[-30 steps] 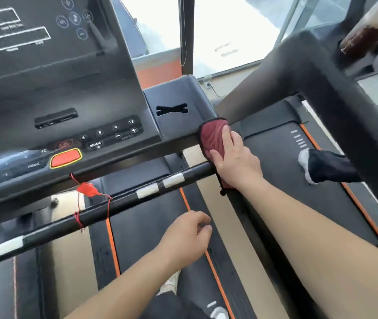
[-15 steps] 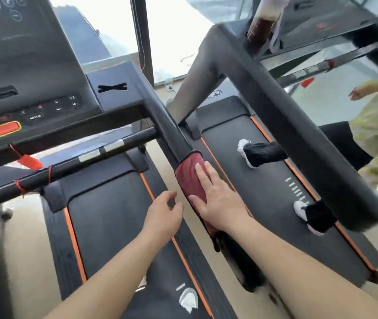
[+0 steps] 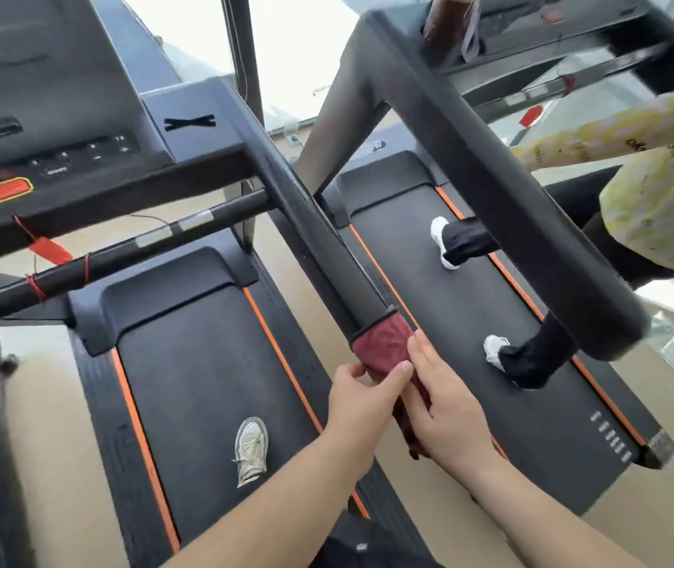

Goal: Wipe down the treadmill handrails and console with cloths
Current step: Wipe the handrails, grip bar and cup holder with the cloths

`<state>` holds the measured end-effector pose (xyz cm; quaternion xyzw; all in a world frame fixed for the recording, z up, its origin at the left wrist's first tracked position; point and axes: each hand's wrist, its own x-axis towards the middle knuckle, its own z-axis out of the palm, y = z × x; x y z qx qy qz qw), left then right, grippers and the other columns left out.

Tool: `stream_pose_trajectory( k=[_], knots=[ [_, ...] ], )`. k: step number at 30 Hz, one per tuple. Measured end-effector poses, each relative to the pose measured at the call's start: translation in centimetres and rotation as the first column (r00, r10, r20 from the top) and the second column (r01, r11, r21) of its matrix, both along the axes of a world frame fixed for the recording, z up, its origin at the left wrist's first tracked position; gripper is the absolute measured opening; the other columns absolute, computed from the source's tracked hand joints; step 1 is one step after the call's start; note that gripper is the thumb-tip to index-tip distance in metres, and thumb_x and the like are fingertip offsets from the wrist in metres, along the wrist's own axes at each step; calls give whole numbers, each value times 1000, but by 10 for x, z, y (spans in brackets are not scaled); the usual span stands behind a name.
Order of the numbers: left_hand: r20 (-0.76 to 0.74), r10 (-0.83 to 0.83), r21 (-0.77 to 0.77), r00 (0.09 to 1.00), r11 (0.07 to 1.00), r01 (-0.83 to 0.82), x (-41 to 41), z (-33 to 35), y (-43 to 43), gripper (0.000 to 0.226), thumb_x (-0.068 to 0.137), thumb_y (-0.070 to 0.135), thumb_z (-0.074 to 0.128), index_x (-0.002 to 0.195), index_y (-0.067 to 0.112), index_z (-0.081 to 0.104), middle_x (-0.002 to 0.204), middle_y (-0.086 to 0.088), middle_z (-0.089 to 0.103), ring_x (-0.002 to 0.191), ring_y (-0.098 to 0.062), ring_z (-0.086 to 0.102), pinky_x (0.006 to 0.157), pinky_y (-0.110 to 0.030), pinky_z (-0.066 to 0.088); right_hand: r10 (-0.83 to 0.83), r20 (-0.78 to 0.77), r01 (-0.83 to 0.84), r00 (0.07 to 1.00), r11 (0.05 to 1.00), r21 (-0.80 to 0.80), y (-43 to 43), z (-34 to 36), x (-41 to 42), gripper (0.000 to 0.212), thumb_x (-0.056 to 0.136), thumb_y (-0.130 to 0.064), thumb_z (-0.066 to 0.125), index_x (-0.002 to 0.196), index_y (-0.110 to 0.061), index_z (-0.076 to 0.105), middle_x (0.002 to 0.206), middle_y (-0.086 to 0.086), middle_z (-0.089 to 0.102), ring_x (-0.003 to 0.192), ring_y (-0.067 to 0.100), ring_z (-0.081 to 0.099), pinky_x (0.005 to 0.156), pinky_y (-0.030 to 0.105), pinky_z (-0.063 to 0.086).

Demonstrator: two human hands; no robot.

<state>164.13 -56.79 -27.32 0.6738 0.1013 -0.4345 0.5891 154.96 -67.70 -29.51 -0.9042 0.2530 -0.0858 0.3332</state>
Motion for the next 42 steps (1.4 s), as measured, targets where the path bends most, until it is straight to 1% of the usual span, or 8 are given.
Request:
stream_pose_trajectory(
  k=[6, 9, 16, 20, 25, 32, 37, 42],
  knots=[
    [-99, 17, -94, 995, 995, -26, 33, 4, 9, 18, 99, 27, 65, 101, 10, 71, 91, -8, 78, 73, -18, 72, 57, -28, 54, -264, 103, 226, 959, 933, 281, -11, 48, 22, 23, 89, -38, 60, 100, -32, 78, 95, -18, 77, 96, 7, 73, 92, 42, 57],
    [162, 167, -65, 973, 985, -158, 84, 23, 23, 15, 100, 32, 61, 91, 22, 69, 83, 2, 71, 73, -16, 65, 63, -29, 49, -313, 101, 282, 944, 929, 238, -16, 62, 61, 23, 90, -45, 59, 104, -35, 74, 82, -11, 74, 81, 8, 69, 83, 39, 57],
    [775, -53, 17, 630, 998, 63, 115, 68, 3, 11, 100, 31, 61, 92, 27, 57, 85, 11, 59, 73, -8, 55, 67, -25, 43, -346, 100, 308, 933, 910, 277, -31, 61, 134, 21, 97, -24, 61, 114, -23, 73, 94, -10, 73, 89, 6, 66, 88, 26, 51],
    [814, -434, 370, 385, 900, 231, 119, 20, -23, 20, 101, 40, 52, 98, 22, 62, 122, 5, 59, 109, -23, 54, 93, -41, 47, -397, 39, 367, 917, 877, 310, -42, 58, 158, 20, 97, -21, 60, 112, -21, 74, 88, -12, 71, 81, 4, 64, 85, 27, 51],
    [742, -669, 660, -47, 717, 225, 142, -19, -16, 39, 103, 43, 43, 136, 33, 61, 154, 5, 49, 148, -41, 31, 121, -65, 13, -473, -16, 440, 881, 805, 398, -50, 50, 168, 17, 99, -15, 58, 106, -21, 72, 94, -9, 73, 81, -8, 66, 77, 13, 50],
    [710, -702, 677, -63, 655, 336, 276, -32, -41, 48, 103, 59, 29, 142, 46, 54, 160, 12, 38, 158, -24, 6, 126, -49, -5, -399, -148, 426, 905, 844, 325, -60, 42, 198, 16, 99, -24, 58, 95, -22, 73, 88, -15, 71, 85, 0, 64, 76, 17, 42],
    [598, -800, 781, 46, 594, 191, 369, -22, -61, 52, 103, 60, 22, 146, 46, 48, 167, 5, 24, 158, -23, -4, 126, -48, -8, -331, -198, 381, 923, 861, 336, -62, 38, 188, 33, 98, -27, 53, 94, 4, 63, 80, 17, 59, 75, 28, 50, 68, 33, 42],
    [673, -737, 722, 53, 671, 167, 309, -26, -67, 46, 105, 45, 27, 122, 38, 68, 148, 9, 51, 155, -28, 13, 126, -52, -3, -417, -207, 465, 885, 809, 360, -68, 30, 153, 39, 100, -35, 52, 94, 1, 68, 98, 20, 69, 98, 36, 63, 96, 49, 51]
  ],
)
